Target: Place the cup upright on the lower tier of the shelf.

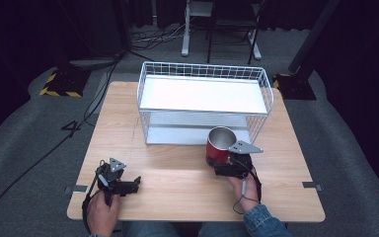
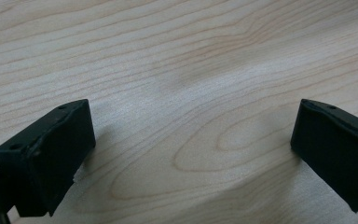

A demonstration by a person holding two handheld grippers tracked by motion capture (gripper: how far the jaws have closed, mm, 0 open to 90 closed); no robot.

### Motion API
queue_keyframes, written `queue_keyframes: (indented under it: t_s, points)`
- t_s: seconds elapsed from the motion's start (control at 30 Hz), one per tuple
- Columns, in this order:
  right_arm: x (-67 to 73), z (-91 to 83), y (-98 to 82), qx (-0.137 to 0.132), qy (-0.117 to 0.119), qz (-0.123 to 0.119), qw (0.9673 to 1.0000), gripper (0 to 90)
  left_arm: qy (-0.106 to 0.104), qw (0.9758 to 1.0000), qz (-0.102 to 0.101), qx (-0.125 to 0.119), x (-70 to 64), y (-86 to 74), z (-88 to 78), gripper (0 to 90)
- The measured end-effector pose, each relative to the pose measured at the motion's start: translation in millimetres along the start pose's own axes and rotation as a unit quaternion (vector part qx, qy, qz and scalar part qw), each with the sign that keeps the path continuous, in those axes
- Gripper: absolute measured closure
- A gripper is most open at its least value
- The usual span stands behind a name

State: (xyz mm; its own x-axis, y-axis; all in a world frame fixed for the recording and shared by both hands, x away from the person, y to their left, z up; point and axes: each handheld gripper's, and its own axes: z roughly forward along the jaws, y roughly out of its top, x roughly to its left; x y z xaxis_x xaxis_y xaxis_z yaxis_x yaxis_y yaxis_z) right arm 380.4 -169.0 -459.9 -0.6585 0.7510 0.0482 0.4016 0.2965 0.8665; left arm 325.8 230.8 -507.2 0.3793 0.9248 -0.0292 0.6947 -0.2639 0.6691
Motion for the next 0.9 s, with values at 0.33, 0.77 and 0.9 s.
queue_keyframes:
  t_s: [0.33,0.77,0.9]
  points:
    - [-0.2,28.7,25.6,0.004,0.002,-0.002,1.0000,17.2,-0.001,1.0000,0.000,0.001,0.0,-0.1,-0.1,0.0]
    - [-2.2,64.2,42.3,0.006,-0.016,0.002,0.9999,17.1,0.000,1.0000,0.001,0.001,0.1,0.0,-0.2,0.0]
    - [-3.6,70.4,44.7,0.003,-0.022,0.001,0.9997,17.1,-0.001,1.0000,0.001,0.001,0.1,0.2,0.0,0.0]
